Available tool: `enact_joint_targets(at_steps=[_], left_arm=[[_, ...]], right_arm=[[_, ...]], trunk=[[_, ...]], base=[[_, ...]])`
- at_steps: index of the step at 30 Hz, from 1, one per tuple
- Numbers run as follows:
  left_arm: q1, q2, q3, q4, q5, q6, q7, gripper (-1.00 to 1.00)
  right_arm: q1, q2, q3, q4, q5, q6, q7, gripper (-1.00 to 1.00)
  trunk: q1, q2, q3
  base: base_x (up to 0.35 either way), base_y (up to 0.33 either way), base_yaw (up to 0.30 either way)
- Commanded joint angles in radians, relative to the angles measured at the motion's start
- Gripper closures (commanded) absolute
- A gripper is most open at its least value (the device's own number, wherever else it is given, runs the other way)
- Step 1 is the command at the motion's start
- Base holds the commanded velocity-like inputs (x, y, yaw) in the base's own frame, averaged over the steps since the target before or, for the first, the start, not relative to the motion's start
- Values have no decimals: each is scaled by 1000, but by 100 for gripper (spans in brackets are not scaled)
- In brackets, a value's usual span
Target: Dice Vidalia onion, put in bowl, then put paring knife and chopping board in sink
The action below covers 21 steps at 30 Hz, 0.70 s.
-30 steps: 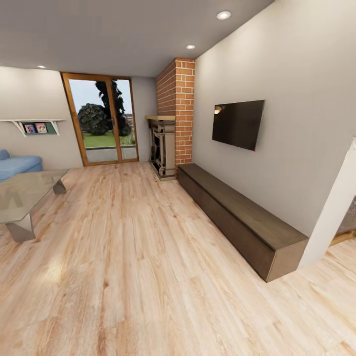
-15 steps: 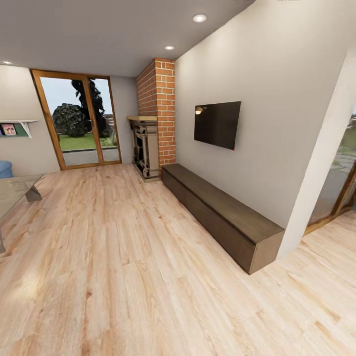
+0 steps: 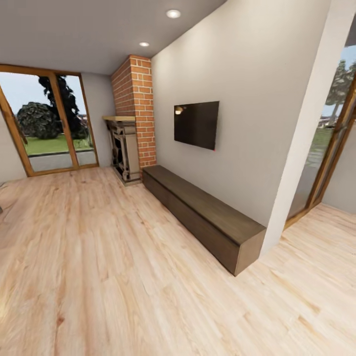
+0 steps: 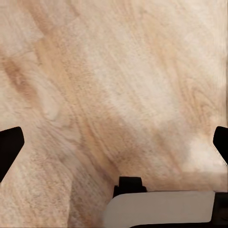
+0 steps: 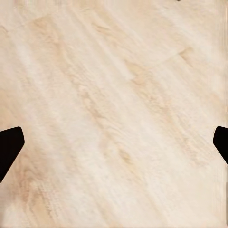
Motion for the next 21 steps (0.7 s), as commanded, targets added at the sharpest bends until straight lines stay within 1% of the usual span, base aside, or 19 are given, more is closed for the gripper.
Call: enact_joint_targets(at_steps=[1, 21], left_arm=[[0, 0, 0, 0, 1, -3, 0, -100], [0, 0, -1, 1, 0, -2, 0, -100]], right_arm=[[-1, 0, 0, 1, 0, -3, 0, -100], [-1, 0, 0, 2, 0, -5, 0, -100]], trunk=[[0, 0, -1], [0, 0, -1]], base=[[114, 0, -243], [15, -8, -243]])
